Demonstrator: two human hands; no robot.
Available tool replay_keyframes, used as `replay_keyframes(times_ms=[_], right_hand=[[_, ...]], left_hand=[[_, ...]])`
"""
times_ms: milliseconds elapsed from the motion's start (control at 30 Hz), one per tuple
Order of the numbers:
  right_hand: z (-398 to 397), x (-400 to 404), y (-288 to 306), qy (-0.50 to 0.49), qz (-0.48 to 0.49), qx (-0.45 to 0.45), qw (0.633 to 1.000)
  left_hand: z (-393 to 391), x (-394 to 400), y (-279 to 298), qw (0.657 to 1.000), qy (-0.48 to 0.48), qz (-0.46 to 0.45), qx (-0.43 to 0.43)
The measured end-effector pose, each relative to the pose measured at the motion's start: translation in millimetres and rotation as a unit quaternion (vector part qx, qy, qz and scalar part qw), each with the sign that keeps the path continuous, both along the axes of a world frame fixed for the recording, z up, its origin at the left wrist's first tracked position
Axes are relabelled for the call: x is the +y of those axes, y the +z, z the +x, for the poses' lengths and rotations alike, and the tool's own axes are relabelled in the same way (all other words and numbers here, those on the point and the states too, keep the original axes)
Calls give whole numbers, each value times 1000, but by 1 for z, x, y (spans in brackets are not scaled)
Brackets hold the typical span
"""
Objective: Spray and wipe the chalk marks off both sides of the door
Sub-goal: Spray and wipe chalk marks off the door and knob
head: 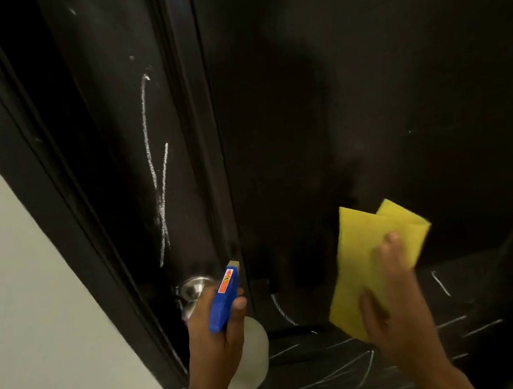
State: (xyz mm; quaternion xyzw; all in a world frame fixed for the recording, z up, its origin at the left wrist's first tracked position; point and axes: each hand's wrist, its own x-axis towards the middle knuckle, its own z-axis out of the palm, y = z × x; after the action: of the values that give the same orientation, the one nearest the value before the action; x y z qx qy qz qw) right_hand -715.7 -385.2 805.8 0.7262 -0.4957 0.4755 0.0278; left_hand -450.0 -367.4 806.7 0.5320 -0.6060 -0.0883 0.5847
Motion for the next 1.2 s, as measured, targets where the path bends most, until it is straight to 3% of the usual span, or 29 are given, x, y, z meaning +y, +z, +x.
replay_keyframes(times_ms=[67,133,200,333,433,667,933,1200], right_hand=[[-24,22,-2,-87,19,-98,991],[-52,39,-7,-170,87,-224,956],[-84,48,-18,-219,179,-385,878],[-146,61,-62,-247,293,-648,658],[-175,76,-89,-263,308,-702,585],[-207,80,-80,-234,315,-758,520],[-241,33,-47,-198,299,-747,560],[-274,-36,-42,-169,277,-741,588]], left_hand=[[-10,-2,-2,1000,-23,10,13],[-21,-5,-6,999,-42,15,21],[-34,-10,-10,997,-65,21,27],[-70,-22,-18,989,-133,49,45],[-101,-29,-25,980,-178,67,58],[-181,-33,-42,956,-242,144,83],[-279,-40,-69,932,-306,193,15],[-322,-48,-74,938,-263,225,9]])
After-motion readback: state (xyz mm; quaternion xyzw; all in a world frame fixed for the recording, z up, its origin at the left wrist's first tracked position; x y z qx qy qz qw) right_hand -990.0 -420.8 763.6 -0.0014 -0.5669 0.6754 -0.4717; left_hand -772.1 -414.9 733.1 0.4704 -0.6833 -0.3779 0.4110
